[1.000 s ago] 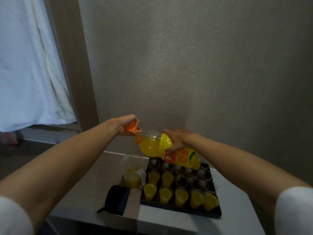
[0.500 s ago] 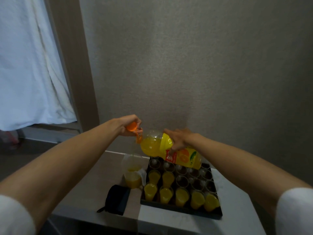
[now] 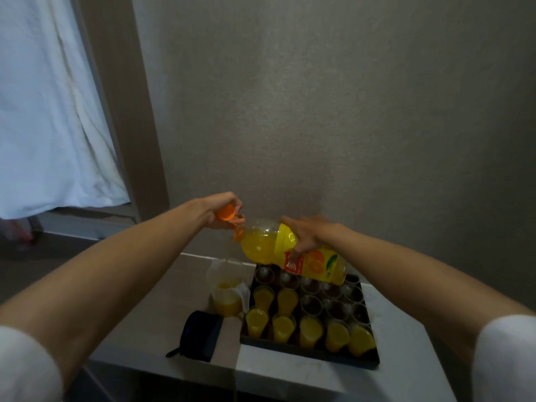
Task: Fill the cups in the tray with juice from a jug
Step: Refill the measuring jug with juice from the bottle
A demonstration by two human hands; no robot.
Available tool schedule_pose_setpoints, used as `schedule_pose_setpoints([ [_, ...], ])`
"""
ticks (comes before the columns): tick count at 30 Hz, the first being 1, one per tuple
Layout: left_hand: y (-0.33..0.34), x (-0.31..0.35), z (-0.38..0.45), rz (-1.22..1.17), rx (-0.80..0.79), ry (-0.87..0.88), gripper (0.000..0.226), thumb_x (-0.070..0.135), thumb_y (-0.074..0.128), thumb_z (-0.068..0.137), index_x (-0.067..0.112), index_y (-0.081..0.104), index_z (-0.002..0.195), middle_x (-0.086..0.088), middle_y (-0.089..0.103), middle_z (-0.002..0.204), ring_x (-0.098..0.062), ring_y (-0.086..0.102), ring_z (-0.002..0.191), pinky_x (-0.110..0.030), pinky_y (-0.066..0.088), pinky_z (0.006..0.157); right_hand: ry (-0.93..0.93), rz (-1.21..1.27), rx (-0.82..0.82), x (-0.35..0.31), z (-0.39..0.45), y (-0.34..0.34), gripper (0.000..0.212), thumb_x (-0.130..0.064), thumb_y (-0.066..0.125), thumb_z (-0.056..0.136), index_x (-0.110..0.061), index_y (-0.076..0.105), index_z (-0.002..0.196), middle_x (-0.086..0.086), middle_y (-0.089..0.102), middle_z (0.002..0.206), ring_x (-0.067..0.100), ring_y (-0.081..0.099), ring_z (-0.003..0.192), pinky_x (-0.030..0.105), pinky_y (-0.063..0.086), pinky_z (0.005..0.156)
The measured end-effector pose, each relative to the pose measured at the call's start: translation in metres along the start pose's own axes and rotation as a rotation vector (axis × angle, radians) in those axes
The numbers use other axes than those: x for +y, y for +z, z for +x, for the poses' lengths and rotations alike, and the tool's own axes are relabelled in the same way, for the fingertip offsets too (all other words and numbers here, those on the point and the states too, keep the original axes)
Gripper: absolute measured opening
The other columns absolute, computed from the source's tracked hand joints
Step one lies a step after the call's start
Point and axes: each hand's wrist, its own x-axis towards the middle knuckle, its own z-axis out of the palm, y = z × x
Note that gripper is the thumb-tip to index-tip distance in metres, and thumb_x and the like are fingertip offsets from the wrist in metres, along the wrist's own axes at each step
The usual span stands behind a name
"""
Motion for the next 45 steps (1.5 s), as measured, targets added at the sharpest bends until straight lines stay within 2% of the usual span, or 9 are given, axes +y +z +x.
schedule_pose_setpoints([
  [8, 0.002, -0.002, -0.002, -0.024, -0.021, -0.007, 0.022, -0.004, 0.045, 0.058, 0.012, 0.045, 0.074, -0.007, 0.043, 0.077, -0.023, 0.052, 0.069, -0.031, 0.048, 0.081, -0.001, 0.005, -0.003, 0.001, 0.003, 0.005, 0.106, -0.058, 0.08, 0.078, -0.028, 0.018, 0.159, 0.009, 0.06, 0.135, 0.035, 0.06, 0.118, 0.038, 0.046, 0.081],
  [12, 0.002, -0.003, 0.0, -0.023, 0.005, -0.008, 0.019, -0.005, 0.047, 0.057, 0.009, 0.047, 0.07, -0.011, 0.046, 0.081, -0.024, 0.057, 0.072, -0.032, 0.047, 0.097, -0.002, 0.007, 0.0, 0.002, 0.004, 0.007, 0.107, -0.059, 0.08, 0.077, -0.029, 0.017, 0.159, 0.009, 0.061, 0.135, 0.034, 0.061, 0.118, 0.037, 0.046, 0.08],
  [16, 0.004, -0.004, -0.004, -0.026, 0.004, -0.005, 0.022, -0.005, 0.046, 0.057, 0.011, 0.046, 0.072, -0.01, 0.044, 0.078, -0.023, 0.055, 0.07, -0.03, 0.049, 0.079, -0.008, 0.007, -0.003, 0.003, 0.003, 0.006, 0.108, -0.059, 0.08, 0.078, -0.028, 0.017, 0.159, 0.009, 0.059, 0.139, 0.035, 0.06, 0.12, 0.037, 0.046, 0.082],
  [20, 0.001, -0.006, -0.001, 0.006, 0.023, -0.011, 0.018, -0.008, 0.044, 0.068, 0.006, 0.051, 0.076, -0.014, 0.05, 0.08, -0.025, 0.063, 0.071, -0.031, 0.055, 0.078, -0.001, -0.003, -0.016, 0.002, 0.002, 0.005, 0.109, -0.062, 0.081, 0.075, -0.028, 0.019, 0.158, 0.008, 0.06, 0.138, 0.034, 0.061, 0.119, 0.042, 0.053, 0.09],
  [25, 0.001, -0.007, -0.003, -0.018, 0.012, -0.028, 0.021, -0.007, 0.04, 0.08, 0.005, 0.047, 0.064, -0.013, 0.05, 0.079, -0.023, 0.061, 0.071, -0.027, 0.061, 0.058, -0.008, -0.008, -0.011, 0.001, 0.003, 0.007, 0.107, -0.061, 0.08, 0.077, -0.027, 0.02, 0.158, 0.008, 0.061, 0.134, 0.034, 0.061, 0.115, 0.037, 0.048, 0.079],
  [30, -0.001, -0.008, -0.001, -0.057, 0.014, -0.034, 0.032, -0.003, 0.042, 0.092, 0.007, 0.047, 0.062, -0.01, 0.048, 0.073, -0.019, 0.059, 0.06, -0.029, 0.059, 0.066, -0.007, 0.02, -0.014, 0.0, 0.004, 0.008, 0.106, -0.059, 0.08, 0.078, -0.026, 0.02, 0.159, 0.008, 0.061, 0.133, 0.033, 0.061, 0.116, 0.036, 0.044, 0.077],
  [33, -0.002, -0.008, 0.0, -0.04, 0.022, -0.043, 0.032, -0.001, 0.041, 0.093, 0.007, 0.046, 0.063, -0.011, 0.05, 0.075, -0.02, 0.058, 0.065, -0.027, 0.06, 0.058, -0.01, 0.011, -0.014, -0.001, 0.002, 0.008, 0.105, -0.059, 0.08, 0.078, -0.025, 0.021, 0.158, 0.009, 0.06, 0.135, 0.034, 0.06, 0.117, 0.036, 0.045, 0.078],
  [38, -0.007, -0.013, 0.015, -0.007, 0.045, -0.006, 0.011, 0.009, 0.055, 0.086, 0.01, 0.05, 0.076, -0.009, 0.056, 0.08, -0.021, 0.063, 0.072, -0.038, 0.052, 0.1, -0.008, -0.007, -0.014, -0.001, 0.003, 0.008, 0.105, -0.061, 0.081, 0.075, -0.026, 0.023, 0.155, 0.009, 0.062, 0.134, 0.034, 0.062, 0.113, 0.038, 0.05, 0.081],
  [45, -0.025, -0.02, 0.053, -0.007, 0.023, -0.009, 0.037, 0.008, 0.07, 0.046, 0.01, 0.052, 0.079, -0.01, 0.057, 0.082, -0.024, 0.063, 0.081, -0.041, 0.049, 0.103, 0.001, -0.02, -0.015, -0.001, 0.002, 0.008, 0.102, -0.063, 0.081, 0.074, -0.027, 0.026, 0.152, 0.009, 0.061, 0.135, 0.035, 0.061, 0.117, 0.038, 0.047, 0.081],
])
